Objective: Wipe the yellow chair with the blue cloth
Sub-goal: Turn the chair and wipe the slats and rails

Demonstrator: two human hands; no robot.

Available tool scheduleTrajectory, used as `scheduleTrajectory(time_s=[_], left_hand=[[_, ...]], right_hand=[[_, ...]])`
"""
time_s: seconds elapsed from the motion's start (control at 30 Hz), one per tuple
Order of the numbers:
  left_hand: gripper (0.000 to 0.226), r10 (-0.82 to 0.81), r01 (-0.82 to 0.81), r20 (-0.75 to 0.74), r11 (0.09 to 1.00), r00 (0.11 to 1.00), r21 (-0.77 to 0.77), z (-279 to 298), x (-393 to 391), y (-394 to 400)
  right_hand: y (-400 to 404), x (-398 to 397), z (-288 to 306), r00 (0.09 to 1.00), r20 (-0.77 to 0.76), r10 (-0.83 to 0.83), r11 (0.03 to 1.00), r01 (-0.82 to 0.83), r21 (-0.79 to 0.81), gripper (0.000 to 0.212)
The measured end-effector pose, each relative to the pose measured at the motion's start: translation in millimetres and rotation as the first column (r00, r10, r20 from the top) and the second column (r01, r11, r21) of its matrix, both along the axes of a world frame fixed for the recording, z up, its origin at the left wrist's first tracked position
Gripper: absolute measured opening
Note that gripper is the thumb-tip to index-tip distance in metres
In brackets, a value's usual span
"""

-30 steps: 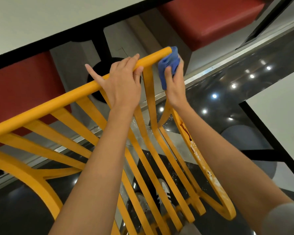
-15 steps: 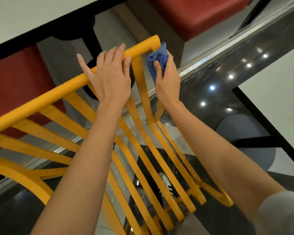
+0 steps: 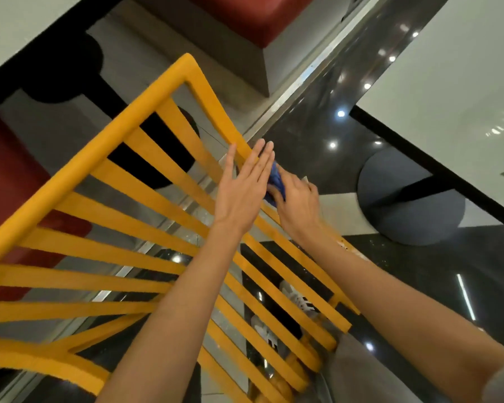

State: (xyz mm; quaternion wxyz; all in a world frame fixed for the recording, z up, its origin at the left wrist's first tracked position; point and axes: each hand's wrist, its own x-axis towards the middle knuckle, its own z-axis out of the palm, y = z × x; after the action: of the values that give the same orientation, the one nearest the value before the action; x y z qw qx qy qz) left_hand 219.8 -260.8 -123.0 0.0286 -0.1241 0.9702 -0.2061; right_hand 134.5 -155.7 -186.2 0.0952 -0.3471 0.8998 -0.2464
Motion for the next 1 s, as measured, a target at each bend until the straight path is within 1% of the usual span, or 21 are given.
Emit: scheduleTrajectory(time_s=[0.07,0.13,0.23,0.27,0.37,0.43,0.5,0.57,0.63,0.73,0.8,0.83,0.9,1.0], left_hand=[[0.064,0.046,-0.044,0.052,0.998,0.998,-0.045,-7,-6,-4],[0.065,0.065,-0.059,0.069,0.995,0.995,-0.083,-9,-11,-19],[0.071,0.076,-0.074,0.015,0.989,0.997,-0.129,1,-15,-45],[0.068,0.081,-0.081,-0.008,0.989,0.997,-0.126,6,-18,-53],[0.040,-0.007,0.006,-0.026,0.999,1.000,-0.049,20,-25,-65],[0.028,-0.025,0.026,-0.067,1.000,0.997,0.002,21,-28,-69],[0.023,-0.013,0.021,-0.104,0.997,0.995,0.074,18,-30,-73],[0.023,-0.020,0.039,-0.145,0.991,0.989,0.128,16,-30,-78],[0.023,-0.027,0.055,-0.170,0.985,0.985,0.163,14,-30,-80],[0.025,-0.021,0.054,-0.174,0.980,0.985,0.190,13,-30,-78],[0.025,-0.023,0.063,-0.181,0.973,0.983,0.220,14,-31,-77],[0.025,-0.024,0.068,-0.192,0.971,0.981,0.228,15,-31,-78],[0.025,-0.021,0.071,-0.213,0.971,0.977,0.230,16,-31,-77],[0.031,-0.024,0.077,-0.229,0.971,0.973,0.226,15,-28,-79]], right_hand=[[-14,3,0,0.995,-0.091,0.028,0.998,-0.033,-0.051,0.051],[-10,7,-5,0.989,-0.128,0.070,0.990,-0.084,-0.109,0.053],[31,12,-17,0.978,-0.147,0.151,0.982,-0.165,-0.091,0.055],[46,13,-21,0.973,-0.158,0.167,0.981,-0.180,-0.073,0.055],[67,14,-28,0.974,-0.165,0.156,0.986,-0.164,-0.036,0.049],[50,13,-26,0.978,-0.161,0.136,0.986,-0.149,-0.077,0.047],[8,10,-14,0.982,-0.148,0.114,0.977,-0.137,-0.161,0.048],[-35,8,2,0.984,-0.150,0.095,0.971,-0.125,-0.206,0.050],[-47,3,8,0.981,-0.174,0.084,0.973,-0.119,-0.199,0.052],[6,12,-11,0.976,-0.179,0.127,0.977,-0.155,-0.148,0.050],[51,15,-22,0.977,-0.134,0.165,0.977,-0.180,-0.114,0.054],[61,14,-25,0.978,-0.123,0.169,0.977,-0.182,-0.106,0.054],[46,11,-22,0.978,-0.147,0.147,0.980,-0.164,-0.112,0.050],[-15,12,-7,0.983,-0.150,0.105,0.968,-0.136,-0.211,0.047]])
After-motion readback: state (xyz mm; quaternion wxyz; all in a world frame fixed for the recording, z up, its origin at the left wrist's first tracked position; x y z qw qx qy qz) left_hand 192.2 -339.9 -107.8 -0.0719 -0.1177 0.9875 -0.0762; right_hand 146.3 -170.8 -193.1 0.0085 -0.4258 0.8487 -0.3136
